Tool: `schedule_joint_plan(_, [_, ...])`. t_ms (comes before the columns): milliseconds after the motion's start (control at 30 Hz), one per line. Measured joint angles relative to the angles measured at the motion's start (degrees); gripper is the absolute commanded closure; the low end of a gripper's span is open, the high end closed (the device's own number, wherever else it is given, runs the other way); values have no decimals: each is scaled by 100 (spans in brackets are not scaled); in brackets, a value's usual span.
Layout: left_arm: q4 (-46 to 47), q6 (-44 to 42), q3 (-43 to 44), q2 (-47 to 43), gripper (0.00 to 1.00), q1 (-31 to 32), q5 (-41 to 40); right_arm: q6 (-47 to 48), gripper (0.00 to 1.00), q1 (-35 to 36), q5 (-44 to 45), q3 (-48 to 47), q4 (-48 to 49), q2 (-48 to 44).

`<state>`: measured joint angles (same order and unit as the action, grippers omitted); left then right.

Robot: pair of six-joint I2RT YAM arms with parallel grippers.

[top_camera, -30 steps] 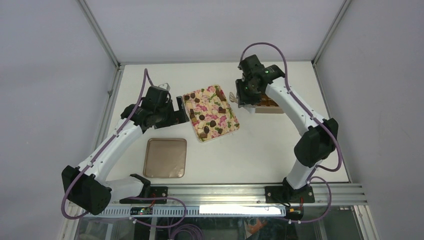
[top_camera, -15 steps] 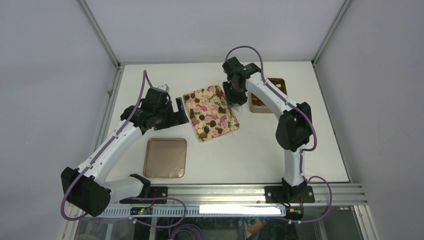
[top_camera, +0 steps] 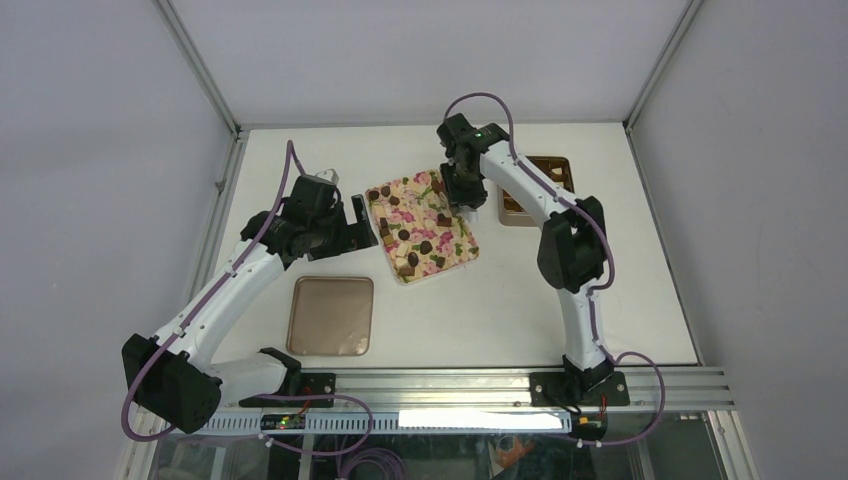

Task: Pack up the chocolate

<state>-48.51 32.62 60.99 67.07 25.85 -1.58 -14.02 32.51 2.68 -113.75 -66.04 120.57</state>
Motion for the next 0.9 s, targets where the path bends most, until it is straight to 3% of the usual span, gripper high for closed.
schedule_joint_plan(400, [0, -7, 0, 0, 1, 0, -7, 118, 62, 0, 55, -660, -157, 555])
schedule_joint_plan(533, [0, -26, 0, 9, 1, 0, -7, 175, 80, 0, 81, -721, -184, 612])
schedule_joint_plan(633, [0, -31, 0, 24, 1, 0, -7, 173, 100, 0, 101, -723, -232, 614])
schedule_joint_plan(900, [0, -39, 0, 48, 1, 0, -7, 195, 100, -2, 83, -616, -278, 494])
